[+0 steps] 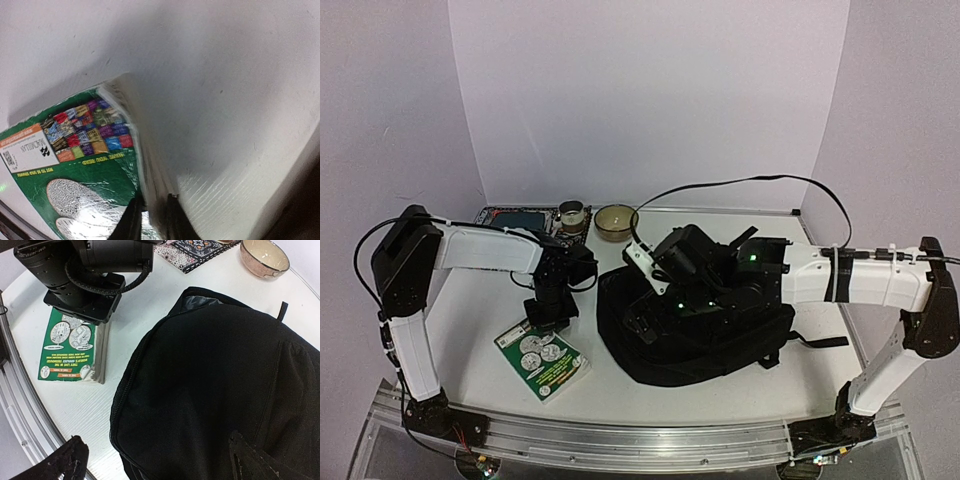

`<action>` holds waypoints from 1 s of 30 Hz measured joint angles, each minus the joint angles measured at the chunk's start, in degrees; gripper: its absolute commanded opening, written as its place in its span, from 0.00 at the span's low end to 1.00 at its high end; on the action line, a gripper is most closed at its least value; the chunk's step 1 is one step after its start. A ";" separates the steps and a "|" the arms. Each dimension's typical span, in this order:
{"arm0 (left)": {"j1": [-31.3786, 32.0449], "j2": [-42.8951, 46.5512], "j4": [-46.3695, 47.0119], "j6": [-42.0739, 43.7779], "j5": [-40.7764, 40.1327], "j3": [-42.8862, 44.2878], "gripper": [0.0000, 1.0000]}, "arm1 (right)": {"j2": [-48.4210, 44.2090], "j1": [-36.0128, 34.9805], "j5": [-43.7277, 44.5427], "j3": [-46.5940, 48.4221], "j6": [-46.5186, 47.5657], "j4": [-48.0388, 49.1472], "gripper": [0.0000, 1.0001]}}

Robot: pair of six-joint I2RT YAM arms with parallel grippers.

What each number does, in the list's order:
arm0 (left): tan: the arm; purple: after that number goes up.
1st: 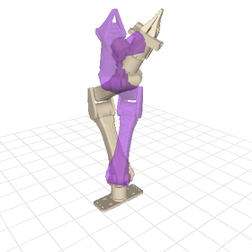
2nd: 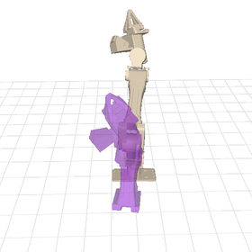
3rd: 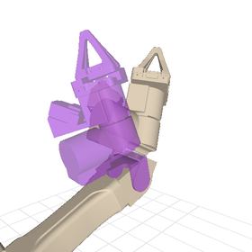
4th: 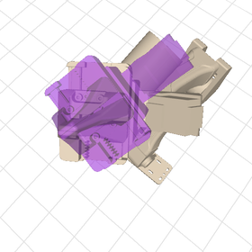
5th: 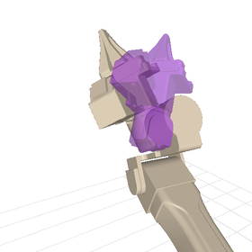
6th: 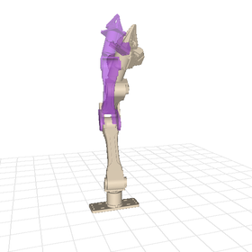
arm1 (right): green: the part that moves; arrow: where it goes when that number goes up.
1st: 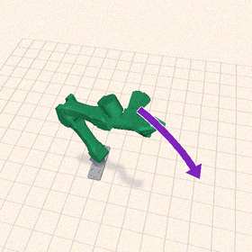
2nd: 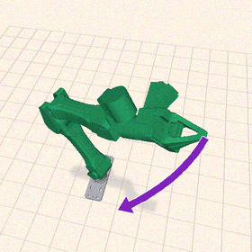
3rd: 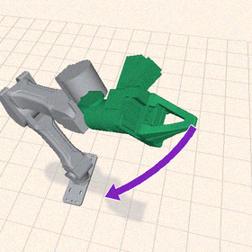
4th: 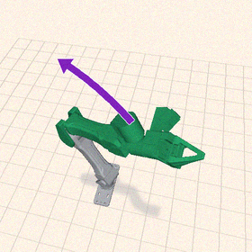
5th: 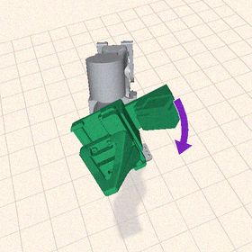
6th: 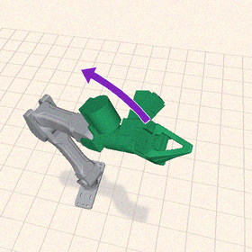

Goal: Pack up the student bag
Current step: Pick up the book from the center of the board.

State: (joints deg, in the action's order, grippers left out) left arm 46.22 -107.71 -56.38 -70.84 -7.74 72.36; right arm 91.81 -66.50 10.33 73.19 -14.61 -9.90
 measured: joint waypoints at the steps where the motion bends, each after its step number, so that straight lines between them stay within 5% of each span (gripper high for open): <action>1: 0.00 0.21 -0.04 0.22 -0.09 -0.11 0.02 | 0.00 0.00 -0.01 0.00 -0.10 0.13 0.98; 15: -0.02 10.54 -1.25 1.81 -1.50 -1.25 0.00 | 2.20 0.00 -4.98 2.27 -5.15 3.20 0.98; 30: -0.02 17.17 2.05 2.19 -0.69 -1.31 0.00 | 19.31 -0.01 -16.86 8.87 -20.87 11.87 0.98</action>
State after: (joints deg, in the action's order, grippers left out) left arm 46.19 -90.54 -54.33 -68.65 -8.43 71.05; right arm 111.12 -66.51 -6.53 82.06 -35.48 1.96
